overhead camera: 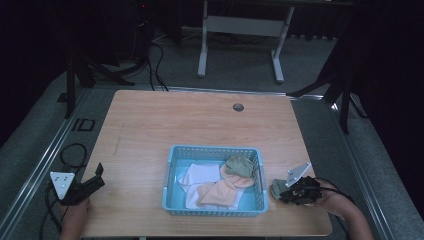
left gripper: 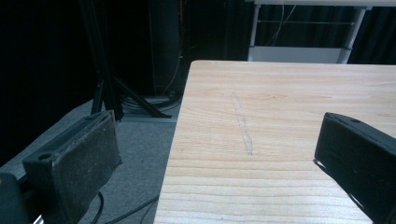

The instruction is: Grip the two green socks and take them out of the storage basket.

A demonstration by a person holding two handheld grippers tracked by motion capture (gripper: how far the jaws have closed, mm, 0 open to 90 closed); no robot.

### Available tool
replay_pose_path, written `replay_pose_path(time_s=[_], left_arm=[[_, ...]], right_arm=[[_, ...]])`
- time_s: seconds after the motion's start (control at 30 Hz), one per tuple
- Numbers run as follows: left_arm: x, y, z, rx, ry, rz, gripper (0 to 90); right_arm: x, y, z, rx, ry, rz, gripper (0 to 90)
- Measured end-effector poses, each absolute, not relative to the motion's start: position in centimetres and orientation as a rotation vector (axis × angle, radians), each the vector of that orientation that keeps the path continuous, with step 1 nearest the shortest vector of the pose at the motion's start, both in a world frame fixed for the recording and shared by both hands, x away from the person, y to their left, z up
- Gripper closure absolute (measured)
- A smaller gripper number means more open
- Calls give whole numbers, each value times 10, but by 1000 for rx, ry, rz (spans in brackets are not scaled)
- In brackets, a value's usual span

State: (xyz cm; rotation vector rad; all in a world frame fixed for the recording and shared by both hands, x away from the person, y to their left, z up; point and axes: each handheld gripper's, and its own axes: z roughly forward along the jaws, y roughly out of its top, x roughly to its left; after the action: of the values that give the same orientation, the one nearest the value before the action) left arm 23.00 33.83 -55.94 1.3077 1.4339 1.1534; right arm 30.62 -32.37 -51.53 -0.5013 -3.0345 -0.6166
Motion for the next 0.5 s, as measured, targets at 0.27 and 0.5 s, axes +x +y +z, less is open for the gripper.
replay_pose_path(time_s=[0.27, 0.5], left_arm=[[230, 338, -559, 1310, 1434, 1153, 5], [230, 339, -559, 1309, 1426, 1144, 5]], right_arm=[[309, -325, -476, -492, -3076, -719, 640], [324, -308, -438, -435, -3124, -793, 585]])
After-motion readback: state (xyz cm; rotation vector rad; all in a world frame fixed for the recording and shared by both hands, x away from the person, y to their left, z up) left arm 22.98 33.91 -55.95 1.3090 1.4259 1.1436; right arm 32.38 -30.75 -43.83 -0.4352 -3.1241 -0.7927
